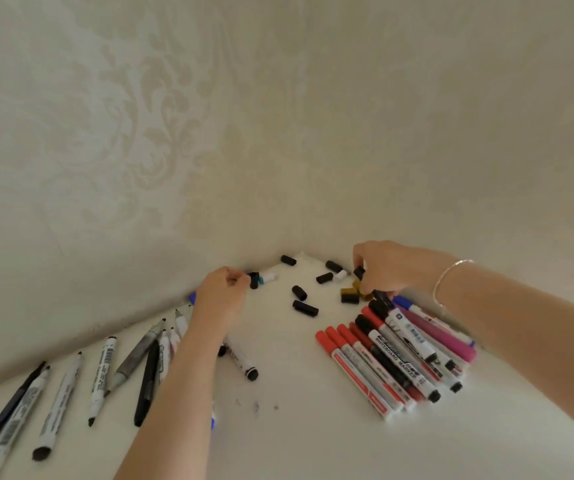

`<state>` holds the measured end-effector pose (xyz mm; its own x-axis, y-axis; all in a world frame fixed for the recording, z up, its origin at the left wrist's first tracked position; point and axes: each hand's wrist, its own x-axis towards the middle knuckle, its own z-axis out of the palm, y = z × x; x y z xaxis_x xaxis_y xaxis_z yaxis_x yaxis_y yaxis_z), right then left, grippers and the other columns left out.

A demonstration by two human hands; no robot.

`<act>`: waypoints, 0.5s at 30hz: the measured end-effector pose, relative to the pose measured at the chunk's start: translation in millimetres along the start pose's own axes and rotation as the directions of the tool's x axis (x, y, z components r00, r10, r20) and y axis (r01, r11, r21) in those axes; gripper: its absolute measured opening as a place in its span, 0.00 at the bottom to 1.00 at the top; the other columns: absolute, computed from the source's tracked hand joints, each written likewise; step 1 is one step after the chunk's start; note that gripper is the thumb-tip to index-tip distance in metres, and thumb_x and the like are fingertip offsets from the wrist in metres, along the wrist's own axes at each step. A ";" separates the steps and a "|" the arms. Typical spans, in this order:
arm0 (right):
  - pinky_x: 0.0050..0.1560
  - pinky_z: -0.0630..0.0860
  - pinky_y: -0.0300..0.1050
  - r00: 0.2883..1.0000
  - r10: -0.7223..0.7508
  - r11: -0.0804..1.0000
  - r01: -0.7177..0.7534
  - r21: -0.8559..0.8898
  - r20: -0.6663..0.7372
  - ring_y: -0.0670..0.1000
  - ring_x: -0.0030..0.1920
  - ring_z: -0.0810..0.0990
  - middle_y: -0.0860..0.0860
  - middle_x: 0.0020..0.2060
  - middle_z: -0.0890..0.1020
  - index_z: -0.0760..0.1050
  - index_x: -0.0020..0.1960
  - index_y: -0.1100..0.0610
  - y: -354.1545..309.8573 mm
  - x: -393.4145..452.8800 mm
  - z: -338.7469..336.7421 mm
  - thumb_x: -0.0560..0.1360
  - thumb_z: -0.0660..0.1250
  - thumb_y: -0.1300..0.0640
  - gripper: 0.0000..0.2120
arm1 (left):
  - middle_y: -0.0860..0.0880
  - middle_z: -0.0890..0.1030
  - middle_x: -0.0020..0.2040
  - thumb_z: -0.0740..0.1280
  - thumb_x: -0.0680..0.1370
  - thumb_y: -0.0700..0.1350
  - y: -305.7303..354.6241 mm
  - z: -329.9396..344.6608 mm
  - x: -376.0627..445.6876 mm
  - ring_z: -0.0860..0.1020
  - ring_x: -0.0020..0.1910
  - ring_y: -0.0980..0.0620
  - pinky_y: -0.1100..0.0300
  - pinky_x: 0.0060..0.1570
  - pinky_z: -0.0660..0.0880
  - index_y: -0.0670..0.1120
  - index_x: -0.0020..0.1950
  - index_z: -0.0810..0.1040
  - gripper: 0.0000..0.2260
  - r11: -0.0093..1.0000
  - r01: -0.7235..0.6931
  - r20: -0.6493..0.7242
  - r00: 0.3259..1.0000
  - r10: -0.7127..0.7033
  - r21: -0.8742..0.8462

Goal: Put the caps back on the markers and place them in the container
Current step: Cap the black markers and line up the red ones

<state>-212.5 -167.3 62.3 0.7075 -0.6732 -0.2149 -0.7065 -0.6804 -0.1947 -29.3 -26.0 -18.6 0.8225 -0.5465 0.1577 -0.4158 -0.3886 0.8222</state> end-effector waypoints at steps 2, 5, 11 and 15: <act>0.34 0.78 0.42 0.999 0.020 1.000 -0.019 -0.021 0.033 0.54 0.36 0.81 0.57 0.46 0.79 0.69 0.59 0.60 8.2 -1.4 7.8 0.74 0.66 0.64 0.14 | 0.46 0.81 0.50 0.62 0.80 0.44 6.5 2.8 -1.1 0.79 0.46 0.47 0.64 0.34 0.69 0.44 0.58 0.78 0.10 1.000 -0.006 0.014 1.000 0.006 -0.009; 0.35 0.78 0.43 0.998 0.014 0.997 -0.010 -0.070 0.059 0.54 0.37 0.82 0.58 0.46 0.82 0.72 0.59 0.61 16.2 -2.8 16.6 0.73 0.67 0.64 0.15 | 0.44 0.82 0.50 0.62 0.80 0.43 11.9 7.6 -4.2 0.80 0.47 0.45 0.61 0.36 0.70 0.42 0.57 0.78 0.10 1.000 -0.020 0.023 1.000 0.020 0.003; 0.37 0.71 0.37 0.997 -0.021 0.993 0.030 -0.113 0.077 0.51 0.44 0.76 0.56 0.52 0.80 0.75 0.60 0.60 25.1 -8.5 30.4 0.73 0.68 0.61 0.16 | 0.45 0.82 0.48 0.64 0.79 0.45 4.1 15.5 -10.3 0.79 0.43 0.48 0.61 0.36 0.70 0.44 0.55 0.79 0.08 1.000 0.013 0.069 0.998 -0.013 0.001; 0.46 0.73 0.41 0.998 -0.058 0.996 0.061 -0.068 0.038 0.53 0.51 0.77 0.55 0.56 0.78 0.73 0.61 0.58 31.7 -11.0 36.2 0.73 0.69 0.61 0.18 | 0.47 0.81 0.50 0.64 0.79 0.46 -0.2 16.9 -13.8 0.79 0.46 0.49 0.61 0.41 0.71 0.47 0.53 0.77 0.05 1.000 0.018 0.090 0.996 -0.020 0.026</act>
<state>-243.3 -171.0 23.9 0.7462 -0.6211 -0.2396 -0.6598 -0.7379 -0.1422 -47.1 -30.9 -30.1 0.7923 -0.6032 0.0914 -0.4112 -0.4173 0.8104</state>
